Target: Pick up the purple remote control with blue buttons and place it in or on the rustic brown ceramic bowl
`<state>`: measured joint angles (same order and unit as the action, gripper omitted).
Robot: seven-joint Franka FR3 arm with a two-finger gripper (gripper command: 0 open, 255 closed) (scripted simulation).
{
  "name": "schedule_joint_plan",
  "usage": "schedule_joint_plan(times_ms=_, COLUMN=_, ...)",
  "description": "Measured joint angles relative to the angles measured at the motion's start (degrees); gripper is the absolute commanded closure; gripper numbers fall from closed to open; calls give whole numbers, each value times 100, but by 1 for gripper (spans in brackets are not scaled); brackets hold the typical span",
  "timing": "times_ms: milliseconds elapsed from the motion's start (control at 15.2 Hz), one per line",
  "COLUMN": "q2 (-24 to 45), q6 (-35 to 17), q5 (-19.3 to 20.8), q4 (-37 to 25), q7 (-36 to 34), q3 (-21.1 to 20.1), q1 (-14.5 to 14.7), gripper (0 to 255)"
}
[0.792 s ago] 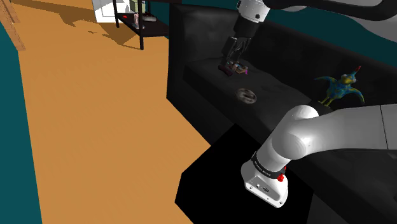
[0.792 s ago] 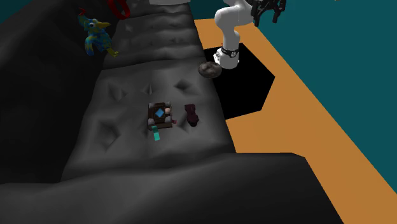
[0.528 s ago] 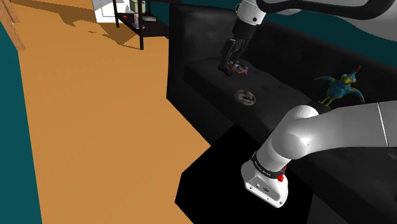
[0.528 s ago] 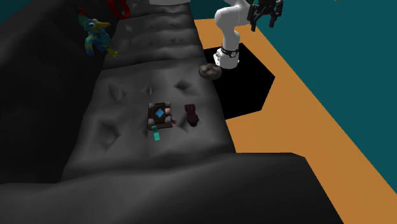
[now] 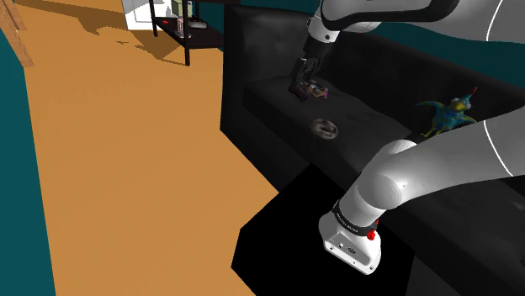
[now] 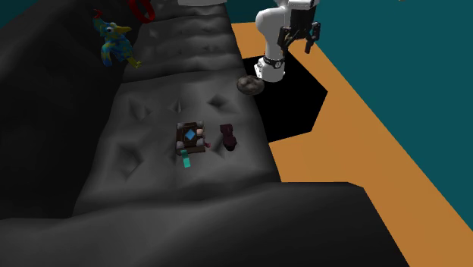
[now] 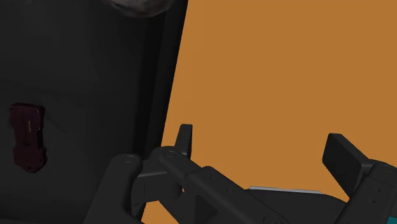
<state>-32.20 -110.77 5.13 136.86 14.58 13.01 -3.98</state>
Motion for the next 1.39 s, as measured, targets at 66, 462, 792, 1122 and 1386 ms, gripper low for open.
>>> schedule_joint_plan(times_ms=66, q2=180, q6=-103, q5=30, q4=-83, q7=119, q3=111, q1=-25, gripper=0)
schedule_joint_plan(times_ms=462, q2=1147, q6=-753, q5=47, q4=-429, q7=705, q3=631, q1=-105, gripper=0)
schedule_joint_plan(times_ms=792, q2=2175, q6=-1167, q5=-199, q4=-1041, q7=1328, q3=1073, q1=-151, gripper=0)
schedule_joint_plan(times_ms=1122, q2=3218, q6=-1456, q5=-662, q4=-1730, q7=1992, q3=1388, q1=-271, gripper=0)
schedule_joint_plan(times_ms=1386, q2=4163, q6=-1567, q5=-1172, q4=-2465, q7=2542, q3=1498, q1=-495, gripper=0)
